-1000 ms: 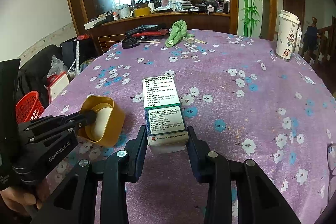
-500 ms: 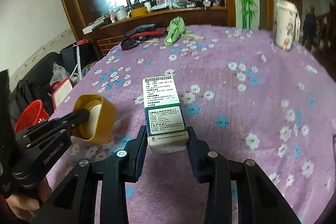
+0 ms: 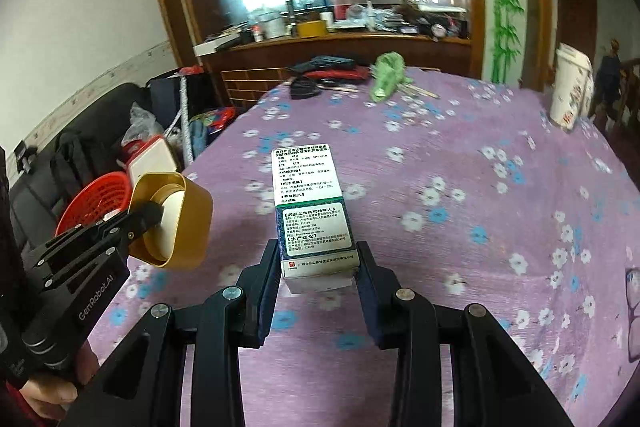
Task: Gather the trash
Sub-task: 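Lift the yellow cup and medicine box above the table with both tools, then carry the yellow cup and medicine box over the red basket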
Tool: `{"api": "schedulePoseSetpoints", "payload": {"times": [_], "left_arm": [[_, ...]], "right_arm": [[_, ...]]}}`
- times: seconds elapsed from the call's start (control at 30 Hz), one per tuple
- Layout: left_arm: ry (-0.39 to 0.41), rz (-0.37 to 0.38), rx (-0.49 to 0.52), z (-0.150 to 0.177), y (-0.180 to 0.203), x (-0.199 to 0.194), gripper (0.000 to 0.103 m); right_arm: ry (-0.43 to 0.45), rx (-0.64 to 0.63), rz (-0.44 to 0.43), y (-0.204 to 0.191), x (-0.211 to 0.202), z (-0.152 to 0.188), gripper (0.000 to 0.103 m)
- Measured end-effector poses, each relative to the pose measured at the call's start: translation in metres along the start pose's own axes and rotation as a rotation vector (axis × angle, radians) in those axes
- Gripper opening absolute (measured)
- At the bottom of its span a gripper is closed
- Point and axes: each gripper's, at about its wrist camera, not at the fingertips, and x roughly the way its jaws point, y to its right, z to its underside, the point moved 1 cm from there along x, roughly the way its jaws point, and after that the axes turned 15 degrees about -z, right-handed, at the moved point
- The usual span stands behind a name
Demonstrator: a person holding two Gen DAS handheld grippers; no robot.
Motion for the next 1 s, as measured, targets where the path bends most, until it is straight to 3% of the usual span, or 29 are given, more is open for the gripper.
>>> {"api": "schedulePoseSetpoints", "payload": {"times": [0.43, 1.0], "left_arm": [[0.034, -0.071, -0.088, 0.006, -0.085, -0.020, 0.006], [-0.023, -0.174, -0.200, 0.025, -0.178, -0.003, 0.006]], "right_arm": [[-0.031, -0.120, -0.057, -0.085, 0.023, -0.007, 0.039], [-0.097, -0.198, -0.163, -0.155, 0.070, -0.007, 0.039]]}}
